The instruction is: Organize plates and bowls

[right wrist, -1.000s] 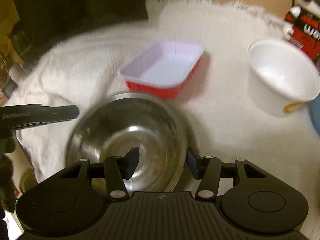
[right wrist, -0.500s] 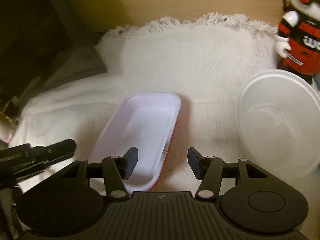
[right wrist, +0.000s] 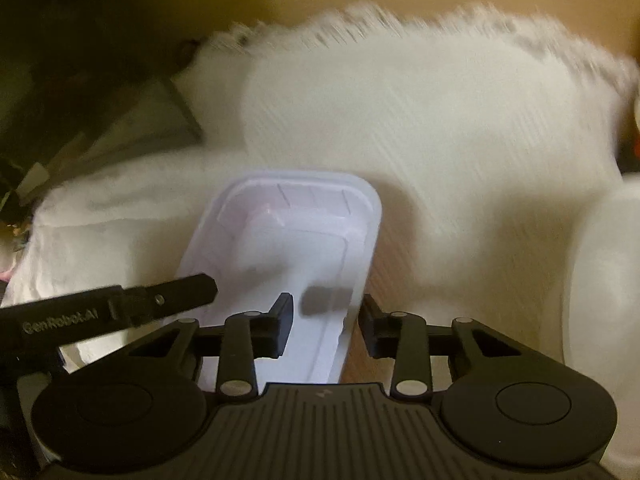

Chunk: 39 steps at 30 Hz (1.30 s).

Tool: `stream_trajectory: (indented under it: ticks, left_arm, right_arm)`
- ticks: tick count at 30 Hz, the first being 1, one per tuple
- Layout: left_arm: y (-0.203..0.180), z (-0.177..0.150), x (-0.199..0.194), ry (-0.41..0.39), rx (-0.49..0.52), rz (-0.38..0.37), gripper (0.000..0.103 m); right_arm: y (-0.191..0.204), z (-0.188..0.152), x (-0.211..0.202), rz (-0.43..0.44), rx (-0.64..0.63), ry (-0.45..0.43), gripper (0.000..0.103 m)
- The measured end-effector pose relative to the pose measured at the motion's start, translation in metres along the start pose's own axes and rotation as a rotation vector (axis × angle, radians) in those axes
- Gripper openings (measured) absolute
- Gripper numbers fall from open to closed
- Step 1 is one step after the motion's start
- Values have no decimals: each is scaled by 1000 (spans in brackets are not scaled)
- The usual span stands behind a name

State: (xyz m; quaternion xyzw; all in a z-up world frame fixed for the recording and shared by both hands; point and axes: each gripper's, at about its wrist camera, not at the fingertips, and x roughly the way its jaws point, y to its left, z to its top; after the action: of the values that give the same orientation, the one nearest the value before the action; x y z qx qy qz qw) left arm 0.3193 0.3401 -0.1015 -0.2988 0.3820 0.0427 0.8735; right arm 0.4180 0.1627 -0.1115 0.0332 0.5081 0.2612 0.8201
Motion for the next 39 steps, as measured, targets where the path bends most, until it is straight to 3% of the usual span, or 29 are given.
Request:
stream_trajectory:
  ticks: [6, 9, 13, 17, 20, 25, 29, 33, 36, 39]
  left_arm:
    - [16, 1, 16, 15, 1, 58, 25]
    - [25, -4, 0, 1, -23, 43, 26]
    - [24, -19, -47, -35, 4, -1, 25]
    - [16, -49, -88, 6, 84, -105, 26]
    - [8, -71, -106, 39, 170, -115, 26]
    - [0, -93, -120, 34, 234, 2, 26]
    - [5, -101, -125, 81, 227, -13, 26]
    - [2, -113, -115, 120, 250, 29, 26]
    - [5, -120, -107, 114, 262, 126, 26]
    - [15, -122, -99, 139, 218, 113, 29]
  right_arm:
    - [4, 7, 21, 21, 26, 9, 36]
    - [3, 2, 19, -2, 27, 21, 37]
    - [0, -16, -28, -53, 21, -67, 40]
    - [1, -50, -90, -81, -83, -177, 63]
    - [-1, -84, -116, -123, -172, -167, 64]
    - [-10, -127, -136, -127, -138, -126, 64]
    - [-19, -150, -133, -85, -22, -68, 64]
    - [-10, -156, -120, -98, -14, -50, 64]
    - [-5, -156, -113, -106, -15, -34, 64]
    - [-5, -155, -103, -105, 10, -8, 64]
